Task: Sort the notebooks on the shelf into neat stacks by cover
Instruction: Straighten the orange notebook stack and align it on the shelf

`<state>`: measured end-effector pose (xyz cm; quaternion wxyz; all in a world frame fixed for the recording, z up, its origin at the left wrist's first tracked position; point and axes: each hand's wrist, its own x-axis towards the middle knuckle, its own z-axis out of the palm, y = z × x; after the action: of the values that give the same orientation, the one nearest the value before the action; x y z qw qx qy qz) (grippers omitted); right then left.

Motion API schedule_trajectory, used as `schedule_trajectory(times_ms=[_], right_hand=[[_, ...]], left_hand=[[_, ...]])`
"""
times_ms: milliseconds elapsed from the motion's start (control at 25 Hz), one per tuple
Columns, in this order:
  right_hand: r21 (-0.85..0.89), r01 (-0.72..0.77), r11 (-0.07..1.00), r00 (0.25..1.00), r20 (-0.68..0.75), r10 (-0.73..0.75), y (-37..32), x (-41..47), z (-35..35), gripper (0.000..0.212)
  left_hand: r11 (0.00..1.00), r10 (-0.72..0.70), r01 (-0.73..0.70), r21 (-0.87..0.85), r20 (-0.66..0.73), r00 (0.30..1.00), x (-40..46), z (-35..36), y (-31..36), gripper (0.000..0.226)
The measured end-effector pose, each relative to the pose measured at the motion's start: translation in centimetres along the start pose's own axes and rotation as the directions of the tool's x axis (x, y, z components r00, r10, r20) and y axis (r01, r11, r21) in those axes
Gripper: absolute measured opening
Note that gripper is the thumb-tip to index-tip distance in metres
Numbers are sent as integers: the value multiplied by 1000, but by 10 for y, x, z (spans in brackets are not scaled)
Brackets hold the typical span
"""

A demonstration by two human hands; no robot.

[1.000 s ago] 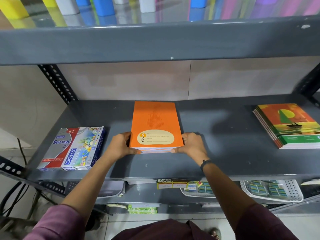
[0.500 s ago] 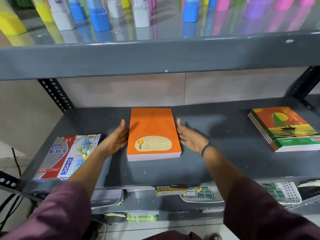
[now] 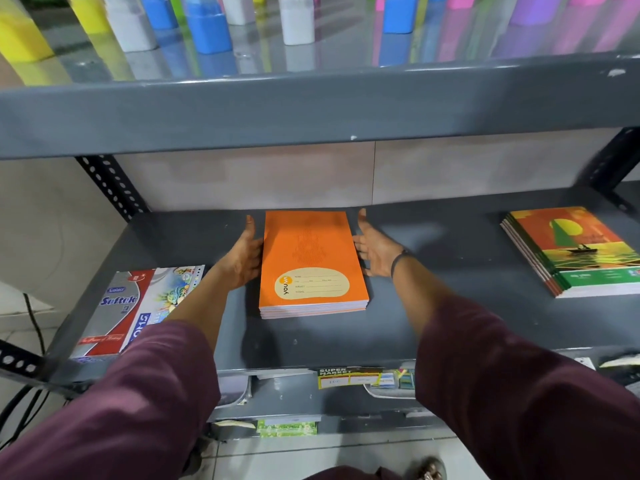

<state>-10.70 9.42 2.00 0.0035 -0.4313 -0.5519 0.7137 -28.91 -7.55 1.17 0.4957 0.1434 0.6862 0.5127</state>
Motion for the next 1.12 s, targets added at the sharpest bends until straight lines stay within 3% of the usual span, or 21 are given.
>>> schedule_trajectory(times_ms=[120,200,720,920,1040,1120], right_hand=[[92,-6,996,1000,-1,6,8,7,-7,103],[146,-1,989,1000,-6,2,14,8,-8,105],[126,2,992,991,-134,15,30,-21,-91,113],[144,43,989,981,-191,-15,35,-40,-122,97],[139,53,989,985,-169,-29,36,-36,-127,96],[55,57,997,981,-190,-45,35,-30,-125,91]], left_hand=[[960,27,-35,-279,-30,999,3,-7,-17,102],[932,45,-62,-356,-54,998,4,-7,-23,102],[948,72,-52,-313,54,996,13,91,-18,94],[937,83,-43,-347,100,992,12,126,-22,91],[942,69,-40,-333,78,995,13,133,-21,89],[976,87,-93,-196,-37,995,11,141,-17,77]])
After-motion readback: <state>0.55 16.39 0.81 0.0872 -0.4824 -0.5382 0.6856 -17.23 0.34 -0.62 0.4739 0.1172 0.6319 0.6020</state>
